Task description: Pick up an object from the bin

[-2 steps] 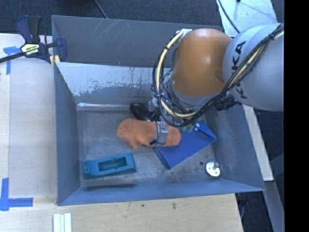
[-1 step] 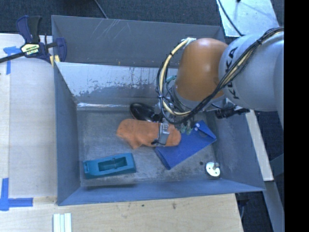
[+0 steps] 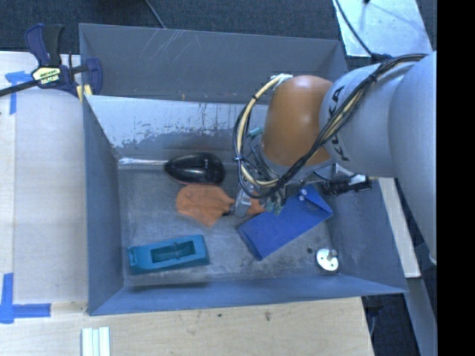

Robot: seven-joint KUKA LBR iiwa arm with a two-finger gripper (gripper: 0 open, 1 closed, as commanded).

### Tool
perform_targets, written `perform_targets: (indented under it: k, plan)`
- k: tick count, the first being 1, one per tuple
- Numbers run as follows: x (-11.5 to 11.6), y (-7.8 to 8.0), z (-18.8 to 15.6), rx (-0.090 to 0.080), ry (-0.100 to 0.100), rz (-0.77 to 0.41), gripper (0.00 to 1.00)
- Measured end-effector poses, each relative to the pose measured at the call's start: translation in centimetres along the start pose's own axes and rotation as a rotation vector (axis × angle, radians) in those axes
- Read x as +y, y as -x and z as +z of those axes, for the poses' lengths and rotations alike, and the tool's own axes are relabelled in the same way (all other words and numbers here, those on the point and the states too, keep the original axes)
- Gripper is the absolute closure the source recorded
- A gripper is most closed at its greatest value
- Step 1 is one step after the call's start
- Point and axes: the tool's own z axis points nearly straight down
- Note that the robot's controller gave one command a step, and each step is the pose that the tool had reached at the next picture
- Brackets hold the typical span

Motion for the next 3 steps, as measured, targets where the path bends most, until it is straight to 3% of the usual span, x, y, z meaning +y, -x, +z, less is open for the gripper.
perform_targets:
  k: [1,2,3]
  plan:
    - [0.0,0.0,0.0,0.0,0.0,0.0,1.0]
    - [3.1,2.2,-9.7,0.001,0.001,-0.009,1.0]
    - [3.1,2.2,-9.7,0.001,0.001,-0.009,1.0]
